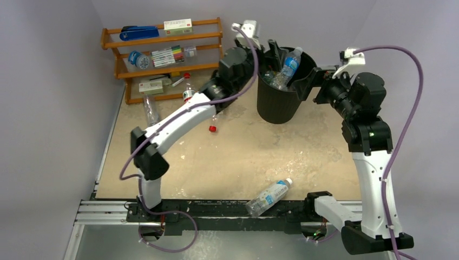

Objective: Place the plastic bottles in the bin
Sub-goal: Place the plastic bottle in the trash bin, then pick up the plastic bottle at the center of the board.

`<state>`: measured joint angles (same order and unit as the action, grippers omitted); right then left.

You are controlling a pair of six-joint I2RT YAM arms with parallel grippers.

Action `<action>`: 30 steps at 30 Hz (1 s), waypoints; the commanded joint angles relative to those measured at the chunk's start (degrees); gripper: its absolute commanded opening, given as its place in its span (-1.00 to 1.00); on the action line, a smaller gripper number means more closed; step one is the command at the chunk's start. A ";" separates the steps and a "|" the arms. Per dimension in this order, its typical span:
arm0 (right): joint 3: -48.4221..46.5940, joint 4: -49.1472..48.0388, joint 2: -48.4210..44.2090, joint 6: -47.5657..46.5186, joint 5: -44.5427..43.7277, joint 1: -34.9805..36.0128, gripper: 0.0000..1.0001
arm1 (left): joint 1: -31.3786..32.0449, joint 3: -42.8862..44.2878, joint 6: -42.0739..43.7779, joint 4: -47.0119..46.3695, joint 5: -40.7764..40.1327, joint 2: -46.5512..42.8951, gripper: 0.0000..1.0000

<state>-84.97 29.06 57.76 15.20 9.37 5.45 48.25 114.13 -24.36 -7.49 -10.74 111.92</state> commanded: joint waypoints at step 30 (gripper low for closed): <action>16.36 -1.40 -3.59 3.76 11.86 11.33 1.00 | -17.08 -11.62 -4.75 32.97 -13.06 17.84 0.68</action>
<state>-64.34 29.67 53.17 18.65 22.98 16.49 31.79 100.75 -28.95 26.59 -23.24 126.30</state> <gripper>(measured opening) 0.996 0.889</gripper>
